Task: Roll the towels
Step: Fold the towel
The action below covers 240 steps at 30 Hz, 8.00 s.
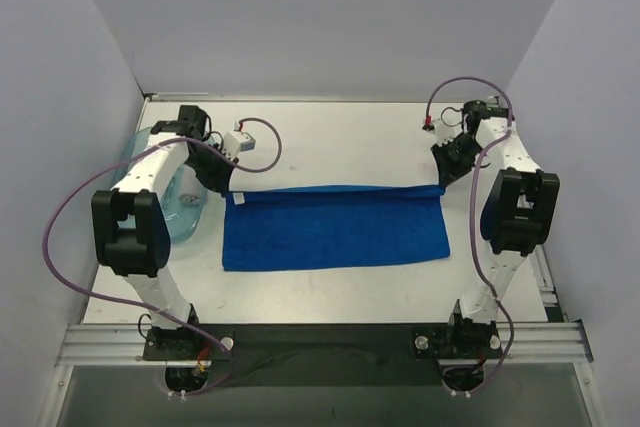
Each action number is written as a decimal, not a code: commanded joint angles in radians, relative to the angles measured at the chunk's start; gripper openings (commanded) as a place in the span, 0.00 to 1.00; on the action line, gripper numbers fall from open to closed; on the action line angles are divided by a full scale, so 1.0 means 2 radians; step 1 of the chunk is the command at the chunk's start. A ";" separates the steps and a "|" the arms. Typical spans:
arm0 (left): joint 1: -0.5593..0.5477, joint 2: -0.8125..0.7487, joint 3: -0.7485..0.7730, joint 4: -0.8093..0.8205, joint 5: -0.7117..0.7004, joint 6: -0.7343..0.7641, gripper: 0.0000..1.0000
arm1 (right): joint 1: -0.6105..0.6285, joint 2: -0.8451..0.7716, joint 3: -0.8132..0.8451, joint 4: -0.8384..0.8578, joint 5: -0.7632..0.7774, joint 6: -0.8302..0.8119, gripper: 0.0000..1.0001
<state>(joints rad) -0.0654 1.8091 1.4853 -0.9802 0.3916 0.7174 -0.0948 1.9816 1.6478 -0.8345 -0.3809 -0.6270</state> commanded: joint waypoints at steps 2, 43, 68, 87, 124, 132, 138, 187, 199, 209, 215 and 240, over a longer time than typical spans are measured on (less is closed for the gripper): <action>0.004 -0.052 -0.051 -0.058 0.018 0.045 0.00 | -0.013 -0.045 -0.055 -0.036 -0.001 -0.047 0.00; -0.033 -0.011 -0.020 -0.045 -0.058 -0.027 0.00 | 0.000 -0.019 -0.019 -0.085 0.032 -0.014 0.00; -0.039 0.078 -0.107 0.015 -0.068 -0.053 0.00 | 0.011 0.061 -0.091 -0.051 0.078 -0.009 0.00; -0.041 -0.051 -0.078 -0.114 -0.010 -0.020 0.00 | 0.006 -0.024 -0.045 -0.103 0.062 -0.025 0.00; -0.042 -0.042 -0.078 -0.110 -0.022 -0.028 0.00 | 0.000 -0.053 -0.087 -0.091 0.055 -0.045 0.00; -0.038 -0.037 -0.119 -0.096 -0.033 -0.021 0.00 | -0.006 -0.059 -0.139 -0.087 0.063 -0.072 0.00; -0.038 0.006 -0.129 -0.059 -0.045 -0.025 0.00 | -0.003 -0.023 -0.154 -0.065 0.072 -0.068 0.00; -0.145 -0.010 -0.161 0.037 -0.012 -0.073 0.39 | 0.064 -0.005 -0.145 -0.071 0.029 -0.031 0.11; -0.159 -0.089 -0.228 0.014 0.002 -0.063 0.36 | 0.065 -0.074 -0.200 -0.130 0.003 -0.097 0.15; -0.147 -0.113 -0.213 0.025 -0.003 -0.104 0.41 | 0.001 -0.094 -0.194 -0.136 -0.024 -0.041 0.22; -0.138 -0.097 -0.203 0.057 0.006 -0.136 0.43 | -0.030 -0.073 -0.178 -0.104 -0.031 0.015 0.28; -0.059 -0.023 -0.143 0.090 -0.010 -0.195 0.57 | -0.091 0.081 0.007 -0.073 -0.123 0.151 0.35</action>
<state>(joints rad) -0.1925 1.7508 1.1751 -0.8177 0.3599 0.3447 -0.2928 2.1262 1.6337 -0.9264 -0.5667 -0.3565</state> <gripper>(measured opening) 0.569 0.357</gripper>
